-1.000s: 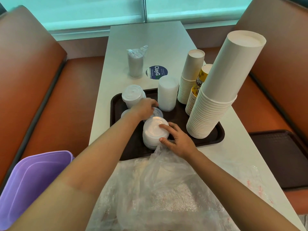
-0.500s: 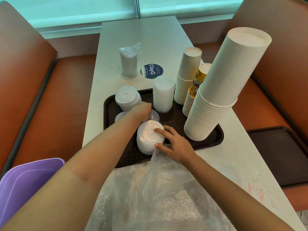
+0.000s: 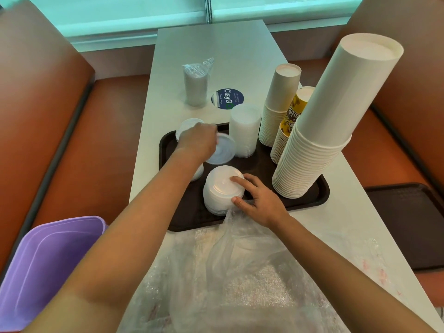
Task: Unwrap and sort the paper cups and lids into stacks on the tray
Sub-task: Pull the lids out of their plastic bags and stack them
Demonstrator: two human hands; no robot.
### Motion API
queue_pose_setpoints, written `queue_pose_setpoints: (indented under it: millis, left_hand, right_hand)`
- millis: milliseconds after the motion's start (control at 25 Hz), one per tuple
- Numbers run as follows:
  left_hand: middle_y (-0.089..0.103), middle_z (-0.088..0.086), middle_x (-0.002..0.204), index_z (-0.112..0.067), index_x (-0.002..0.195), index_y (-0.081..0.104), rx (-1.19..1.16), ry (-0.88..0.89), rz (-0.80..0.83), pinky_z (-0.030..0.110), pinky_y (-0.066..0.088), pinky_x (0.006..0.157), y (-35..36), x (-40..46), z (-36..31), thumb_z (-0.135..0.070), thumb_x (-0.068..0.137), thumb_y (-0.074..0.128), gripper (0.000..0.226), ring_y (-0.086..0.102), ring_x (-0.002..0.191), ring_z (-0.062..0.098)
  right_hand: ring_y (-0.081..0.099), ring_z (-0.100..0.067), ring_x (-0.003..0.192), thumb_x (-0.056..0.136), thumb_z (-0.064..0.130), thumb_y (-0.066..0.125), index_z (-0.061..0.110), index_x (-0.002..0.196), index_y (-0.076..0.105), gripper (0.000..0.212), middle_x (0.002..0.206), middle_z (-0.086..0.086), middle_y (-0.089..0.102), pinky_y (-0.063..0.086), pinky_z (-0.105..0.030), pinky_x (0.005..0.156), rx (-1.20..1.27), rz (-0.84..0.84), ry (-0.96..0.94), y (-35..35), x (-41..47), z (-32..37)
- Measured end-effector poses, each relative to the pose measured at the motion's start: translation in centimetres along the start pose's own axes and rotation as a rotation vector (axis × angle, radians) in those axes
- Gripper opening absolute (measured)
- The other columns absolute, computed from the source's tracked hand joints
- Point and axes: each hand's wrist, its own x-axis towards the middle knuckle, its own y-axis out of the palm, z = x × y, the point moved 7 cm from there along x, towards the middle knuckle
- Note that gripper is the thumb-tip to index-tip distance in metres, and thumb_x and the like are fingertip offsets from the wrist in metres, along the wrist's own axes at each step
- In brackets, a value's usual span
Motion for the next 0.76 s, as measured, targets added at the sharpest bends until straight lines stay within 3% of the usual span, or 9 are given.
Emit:
queue_pose_setpoints:
  millis: [120,240,360,560,680,760]
  left_hand:
    - [0.058,0.007,0.100,-0.011,0.114,0.057,-0.472,-0.239,-0.195,0.026,0.040,0.078,-2.4,-3.7,2.9,-0.018,0.092,0.051,0.023,0.055,0.093,0.024]
    - [0.060,0.005,0.107,-0.015,0.114,0.058,-0.810,-0.422,-0.025,0.026,0.043,0.083,2.2,-6.4,4.1,-0.013,0.086,0.056,0.028,0.056,0.098,0.020]
    - [0.062,0.006,0.111,-0.017,0.112,0.061,-0.877,-0.509,0.061,0.029,0.045,0.083,6.4,-8.4,4.3,-0.013,0.086,0.055,0.027,0.056,0.098,0.019]
    - [0.056,0.005,0.116,-0.016,0.119,0.057,-1.016,-0.613,0.028,0.031,0.044,0.079,8.0,-9.6,4.5,-0.016,0.091,0.053,0.029,0.050,0.097,0.018]
    - [0.049,0.004,0.125,-0.021,0.131,0.049,-1.068,-0.618,0.068,0.038,0.046,0.088,8.6,-9.9,4.2,-0.023,0.093,0.054,0.039,0.046,0.105,0.019]
    - [0.049,0.003,0.129,-0.021,0.133,0.048,-1.077,-0.623,0.044,0.039,0.045,0.090,8.8,-10.2,4.2,-0.026,0.092,0.056,0.042,0.047,0.109,0.020]
  right_hand:
    - [0.050,-0.018,0.119,0.092,0.048,0.052,0.041,0.141,0.037,0.052,0.149,0.006,0.032,0.047,-0.038,0.094,0.013,0.009,0.002,-0.1,0.0,0.3]
    - [0.052,-0.019,0.119,0.090,0.045,0.056,0.034,0.144,0.032,0.060,0.147,0.005,0.037,0.048,-0.039,0.095,0.063,-0.009,-0.008,-0.3,-0.3,0.7]
    - [0.053,-0.018,0.120,0.089,0.041,0.061,0.029,0.147,0.025,0.069,0.144,0.003,0.044,0.046,-0.036,0.098,0.113,-0.021,0.029,-0.5,-0.4,0.9]
    - [0.051,-0.017,0.122,0.091,0.033,0.061,0.025,0.141,0.036,0.056,0.146,0.003,0.041,0.045,-0.025,0.093,0.159,-0.028,0.025,-0.4,-0.6,1.6]
    - [0.056,-0.002,0.085,0.090,0.029,0.062,0.025,0.138,0.039,0.053,0.142,0.003,0.044,0.042,-0.011,0.074,0.155,-0.023,0.010,-0.2,-0.7,2.2]
    - [0.052,0.001,0.074,0.088,0.029,0.065,0.026,0.143,0.030,0.066,0.143,0.002,0.043,0.043,-0.012,0.073,0.179,-0.032,0.010,-0.2,-0.6,2.5]
